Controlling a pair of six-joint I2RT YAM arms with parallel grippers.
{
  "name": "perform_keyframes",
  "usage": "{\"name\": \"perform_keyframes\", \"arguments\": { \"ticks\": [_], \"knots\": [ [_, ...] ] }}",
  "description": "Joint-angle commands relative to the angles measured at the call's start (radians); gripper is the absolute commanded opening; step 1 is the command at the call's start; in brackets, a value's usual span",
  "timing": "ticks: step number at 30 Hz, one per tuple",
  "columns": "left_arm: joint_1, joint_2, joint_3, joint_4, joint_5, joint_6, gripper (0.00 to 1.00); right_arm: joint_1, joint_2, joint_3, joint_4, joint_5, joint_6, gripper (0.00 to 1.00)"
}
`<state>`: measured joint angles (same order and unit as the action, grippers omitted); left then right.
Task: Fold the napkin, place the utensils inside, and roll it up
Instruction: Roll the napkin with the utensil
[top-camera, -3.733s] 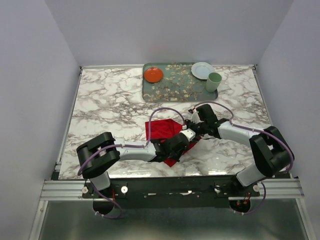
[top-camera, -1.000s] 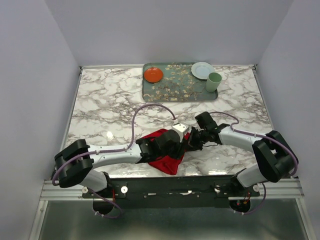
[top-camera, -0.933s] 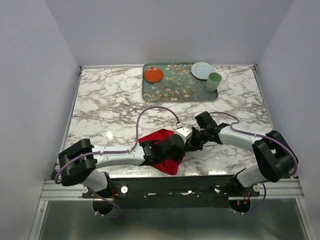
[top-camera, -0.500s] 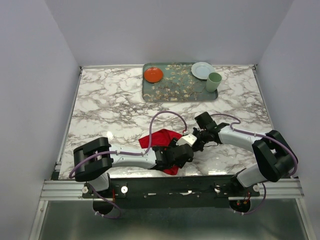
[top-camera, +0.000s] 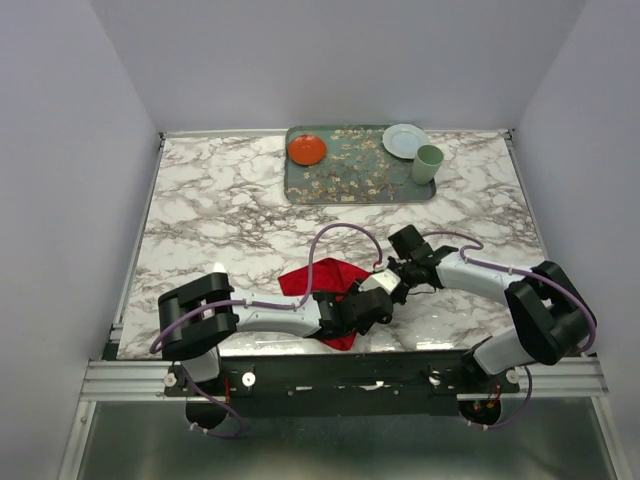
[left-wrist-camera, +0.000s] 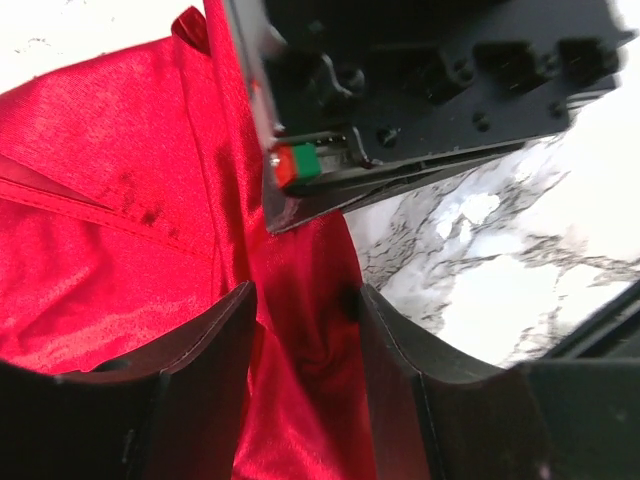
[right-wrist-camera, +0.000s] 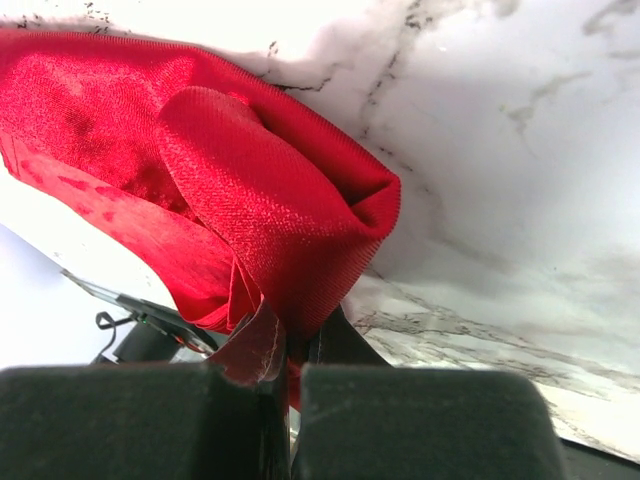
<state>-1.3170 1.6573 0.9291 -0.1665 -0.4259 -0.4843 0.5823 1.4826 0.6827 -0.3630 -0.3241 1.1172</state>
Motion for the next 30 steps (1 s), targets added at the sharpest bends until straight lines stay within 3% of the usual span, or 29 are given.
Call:
{"name": "perform_keyframes", "arguments": {
  "ticks": [1,14,18,20,24,30],
  "knots": [
    [-0.004,0.047,0.036,-0.001,-0.011,0.026,0.55,0.01,-0.027,0.011,-0.042,0.046,0.058,0.01],
    [-0.004,0.068,0.039,0.008,0.033,0.023,0.57,0.008,-0.048,0.017,-0.057,0.053,0.102,0.01],
    [-0.002,0.085,0.037,0.015,0.059,0.02,0.48,0.01,-0.045,0.02,-0.059,0.051,0.107,0.01],
    [-0.001,0.085,0.037,0.018,0.065,0.018,0.38,0.008,-0.045,0.018,-0.059,0.046,0.108,0.01],
    [0.012,0.053,0.013,0.033,0.082,0.003,0.03,0.008,-0.05,0.006,-0.059,0.057,0.099,0.01],
    [0.055,0.001,-0.041,0.096,0.217,-0.022,0.0,0.01,-0.042,0.023,-0.067,0.076,0.024,0.07]
  ]
}}
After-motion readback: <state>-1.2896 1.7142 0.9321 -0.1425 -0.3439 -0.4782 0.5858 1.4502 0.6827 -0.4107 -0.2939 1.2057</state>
